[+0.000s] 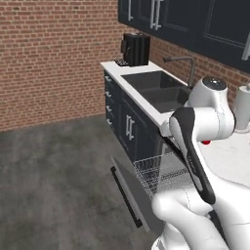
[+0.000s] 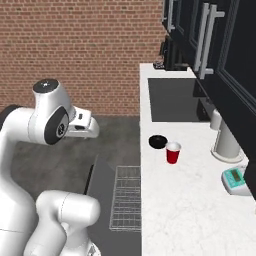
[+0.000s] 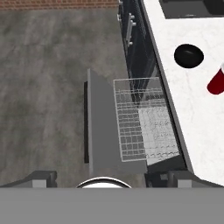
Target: Pick up the cup and bowl from the counter, place them in the dishwasher, and close the dishwasher door.
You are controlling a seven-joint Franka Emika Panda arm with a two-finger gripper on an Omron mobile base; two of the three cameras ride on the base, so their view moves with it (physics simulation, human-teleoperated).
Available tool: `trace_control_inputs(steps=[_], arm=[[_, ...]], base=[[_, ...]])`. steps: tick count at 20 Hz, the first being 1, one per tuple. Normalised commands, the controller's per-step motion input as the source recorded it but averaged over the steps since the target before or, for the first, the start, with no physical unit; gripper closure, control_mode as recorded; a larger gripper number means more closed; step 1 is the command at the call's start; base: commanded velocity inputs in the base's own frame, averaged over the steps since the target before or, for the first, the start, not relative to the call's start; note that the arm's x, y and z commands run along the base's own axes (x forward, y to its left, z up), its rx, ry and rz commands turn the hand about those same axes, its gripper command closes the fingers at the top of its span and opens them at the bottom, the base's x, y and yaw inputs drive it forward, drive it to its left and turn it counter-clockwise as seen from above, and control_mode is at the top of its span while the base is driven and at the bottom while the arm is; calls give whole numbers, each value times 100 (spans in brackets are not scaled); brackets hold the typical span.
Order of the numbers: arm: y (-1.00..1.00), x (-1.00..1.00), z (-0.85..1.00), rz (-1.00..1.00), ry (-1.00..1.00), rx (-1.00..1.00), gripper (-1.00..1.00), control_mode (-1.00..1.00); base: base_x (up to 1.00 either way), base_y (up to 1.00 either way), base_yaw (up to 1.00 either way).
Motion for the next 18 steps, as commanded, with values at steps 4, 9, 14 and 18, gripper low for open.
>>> trace_control_inputs(steps=[4,9,14,18], arm=[[0,0,0,0,0,0,-100,100],[0,0,0,0,0,0,-100,100],[0,0,0,0,0,0,-100,100],[0,0,0,0,0,0,-100,100]], base=[[53,0,0],[11,-19,1],[-2,-29,0],[7,-12,-5]])
